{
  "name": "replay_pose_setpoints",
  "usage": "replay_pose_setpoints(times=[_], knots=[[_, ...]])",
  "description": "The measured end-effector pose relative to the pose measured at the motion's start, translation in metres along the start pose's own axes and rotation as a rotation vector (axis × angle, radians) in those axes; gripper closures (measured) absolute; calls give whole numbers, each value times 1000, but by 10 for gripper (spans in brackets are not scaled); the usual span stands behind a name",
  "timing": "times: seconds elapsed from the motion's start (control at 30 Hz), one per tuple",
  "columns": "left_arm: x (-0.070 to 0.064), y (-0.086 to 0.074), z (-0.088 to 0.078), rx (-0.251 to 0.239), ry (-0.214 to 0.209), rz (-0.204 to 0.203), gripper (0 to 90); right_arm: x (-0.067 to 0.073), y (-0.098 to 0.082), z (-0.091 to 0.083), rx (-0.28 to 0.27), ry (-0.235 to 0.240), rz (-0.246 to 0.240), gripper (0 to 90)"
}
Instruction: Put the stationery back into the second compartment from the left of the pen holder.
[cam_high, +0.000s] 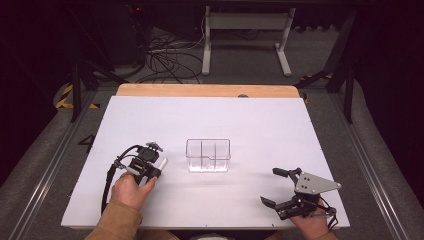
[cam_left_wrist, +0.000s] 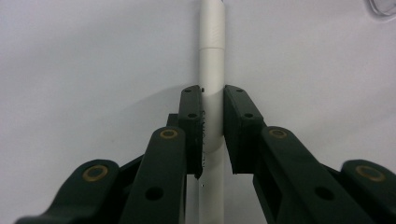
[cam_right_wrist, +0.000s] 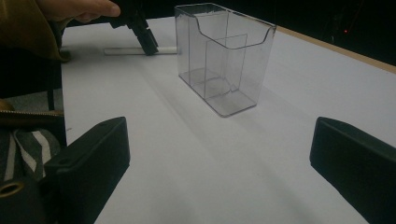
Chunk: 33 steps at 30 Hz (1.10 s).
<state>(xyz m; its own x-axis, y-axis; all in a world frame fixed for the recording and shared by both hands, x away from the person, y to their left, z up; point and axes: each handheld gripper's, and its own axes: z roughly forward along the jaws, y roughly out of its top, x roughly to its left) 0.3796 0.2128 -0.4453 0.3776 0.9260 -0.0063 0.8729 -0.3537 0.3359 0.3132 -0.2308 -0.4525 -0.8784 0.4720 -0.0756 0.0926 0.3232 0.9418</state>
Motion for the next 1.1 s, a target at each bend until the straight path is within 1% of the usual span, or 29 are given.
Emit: replay_pose_setpoints(times=[0.1, 0.2, 0.3, 0.37, 0.43, 0.5, 0.53, 0.57, 0.6, 0.67, 0.73, 0.77, 0.8, 0.83, 0.87, 1.0, 1.07, 1.1], knots=[[0, 0, -4, -11, 17, 5, 785, 0, 0, 0, 1, -1, 1, 53], [-2, -1, -10, -32, 16, 14, 785, -1, 0, 0, 4, -3, 1, 53], [-3, -1, -16, -67, 7, 25, 785, -1, -1, 0, 8, -5, -1, 53], [-2, -1, -22, -86, 11, 36, 785, -1, -1, 0, 5, -4, 2, 53], [-2, -2, -28, -107, 15, 36, 785, -1, -1, 0, 5, -4, 1, 53], [-1, -2, -34, -131, 1, 41, 784, -1, -1, 0, 5, -3, 1, 53], [-1, -3, -37, -148, -6, 37, 785, -1, -1, 0, 6, -3, 1, 53], [-1, -3, -40, -161, -4, 47, 785, -1, -1, 0, 6, -2, 0, 53], [0, -3, -42, -178, -12, 47, 785, 0, -1, 0, 5, -2, 0, 53], [0, -4, -47, -209, -34, 59, 785, -1, -1, 0, 6, -2, 0, 53], [2, -4, -50, -232, -47, 76, 785, -1, -1, 0, 5, -2, 1, 53], [3, -4, -52, -238, -65, 79, 785, 0, -1, 0, 5, -2, 1, 53], [6, -4, -53, -250, -100, 83, 785, 0, -1, 0, 5, -2, 1, 53], [8, -4, -55, -269, -131, 78, 785, 0, -1, 0, 5, -2, 0, 53], [9, -5, -57, -282, -152, 76, 785, 0, -1, 0, 5, -2, 0, 53], [11, -6, -64, -354, -188, 93, 785, 0, -1, 1, 5, 0, 1, 53], [10, -7, -68, -387, -184, 102, 785, 0, -1, 1, 6, 0, 1, 53], [10, -7, -70, -408, -182, 120, 785, 0, -1, 1, 5, 0, 1, 53]])
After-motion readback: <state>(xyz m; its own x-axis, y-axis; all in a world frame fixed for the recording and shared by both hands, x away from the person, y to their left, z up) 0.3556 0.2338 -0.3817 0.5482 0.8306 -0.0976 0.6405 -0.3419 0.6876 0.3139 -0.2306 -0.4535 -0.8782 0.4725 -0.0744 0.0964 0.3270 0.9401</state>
